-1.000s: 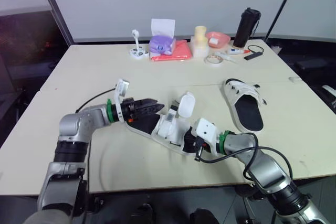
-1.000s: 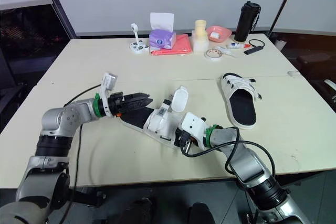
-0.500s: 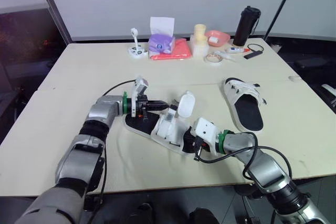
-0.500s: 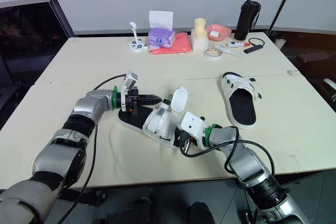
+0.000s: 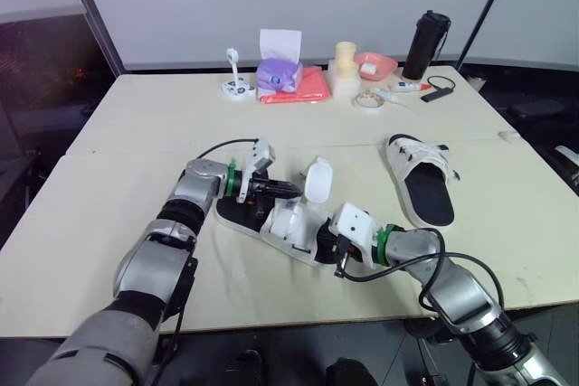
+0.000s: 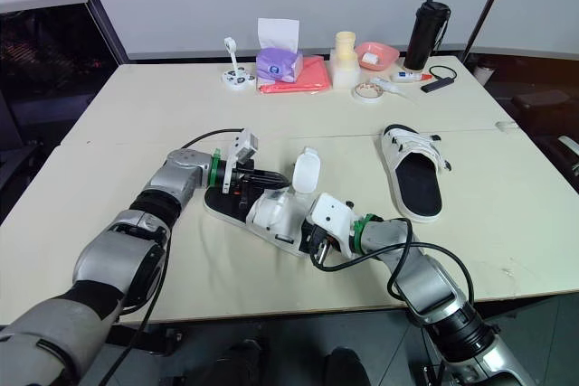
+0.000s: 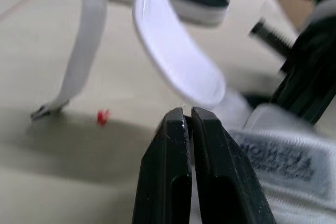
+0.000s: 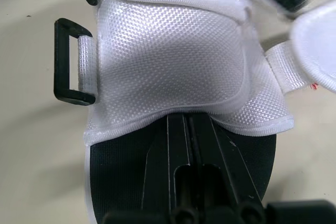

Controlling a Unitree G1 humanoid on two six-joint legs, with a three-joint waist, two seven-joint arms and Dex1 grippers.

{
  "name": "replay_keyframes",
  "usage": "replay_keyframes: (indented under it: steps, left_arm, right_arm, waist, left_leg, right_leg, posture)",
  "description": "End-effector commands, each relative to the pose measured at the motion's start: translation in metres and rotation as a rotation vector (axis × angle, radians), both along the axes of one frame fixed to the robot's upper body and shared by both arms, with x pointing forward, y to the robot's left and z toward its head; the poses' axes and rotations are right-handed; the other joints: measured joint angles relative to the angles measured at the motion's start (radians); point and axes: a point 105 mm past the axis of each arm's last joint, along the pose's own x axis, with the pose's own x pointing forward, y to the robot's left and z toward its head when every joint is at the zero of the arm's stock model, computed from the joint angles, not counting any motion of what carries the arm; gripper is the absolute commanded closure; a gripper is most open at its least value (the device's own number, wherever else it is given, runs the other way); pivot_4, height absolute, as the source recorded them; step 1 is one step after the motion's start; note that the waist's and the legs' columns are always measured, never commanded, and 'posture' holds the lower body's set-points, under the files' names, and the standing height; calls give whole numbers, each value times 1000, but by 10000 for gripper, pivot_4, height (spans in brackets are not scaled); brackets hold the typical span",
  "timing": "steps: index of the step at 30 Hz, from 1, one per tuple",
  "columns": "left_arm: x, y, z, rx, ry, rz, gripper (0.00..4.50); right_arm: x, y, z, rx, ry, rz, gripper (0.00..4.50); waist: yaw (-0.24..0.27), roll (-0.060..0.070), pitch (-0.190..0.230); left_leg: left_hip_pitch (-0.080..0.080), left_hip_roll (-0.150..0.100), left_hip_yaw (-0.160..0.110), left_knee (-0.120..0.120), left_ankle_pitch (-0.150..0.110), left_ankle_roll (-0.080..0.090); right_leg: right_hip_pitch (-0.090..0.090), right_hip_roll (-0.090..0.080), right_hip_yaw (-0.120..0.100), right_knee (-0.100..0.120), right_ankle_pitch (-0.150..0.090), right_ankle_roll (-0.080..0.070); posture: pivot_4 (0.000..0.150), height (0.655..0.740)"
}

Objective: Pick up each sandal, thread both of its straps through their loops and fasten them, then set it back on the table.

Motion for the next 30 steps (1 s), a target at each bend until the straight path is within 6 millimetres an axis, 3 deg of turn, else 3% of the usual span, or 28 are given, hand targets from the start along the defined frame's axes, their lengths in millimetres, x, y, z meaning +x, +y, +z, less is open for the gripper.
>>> replay_keyframes:
  steps: [1,6,12,18,21,30]
  left_arm:
    - [2,6,0,96,-63,-21,42903]
    - [-1,11,-5,134,-46,-39,42903]
    - [-23,18,-12,121,65,-144,42903]
    - [-8,35,11,50,40,-16,42903]
    - [-12,45,17,50,48,-30,42903]
    - [-40,45,-12,125,102,-136,42903]
  right_arm:
    - [0,-13,-19,-50,63,-54,45000]
    - [0,-11,-19,-50,63,-53,45000]
    - [3,-15,-18,-49,58,-60,45000]
    - [5,-18,-15,-50,51,-67,45000]
    - [5,-18,-15,-49,50,-67,45000]
    - [5,-17,-16,-46,51,-64,45000]
  waist:
    - [0,0,0]
    - [-1,0,0]
    - [-3,1,0]
    - [2,-1,1]
    - [0,-1,1]
    - [0,0,1]
  left_leg:
    - [0,0,0,0,0,0]
    - [0,0,0,0,0,0]
    - [0,0,0,1,0,0]
    - [1,0,-2,4,0,0]
    - [1,0,-2,4,0,0]
    - [0,0,-2,4,0,0]
  right_leg:
    - [0,0,0,0,0,0]
    - [0,0,0,0,0,0]
    - [0,0,0,3,0,0]
    - [0,1,-1,9,0,0]
    - [-1,1,-1,9,0,0]
    - [-1,1,-1,9,0,0]
  posture:
    - [1500,7400]
    - [1500,7400]
    - [1500,7400]
    - [1500,7400]
    - [1500,7400]
    - [1500,7400]
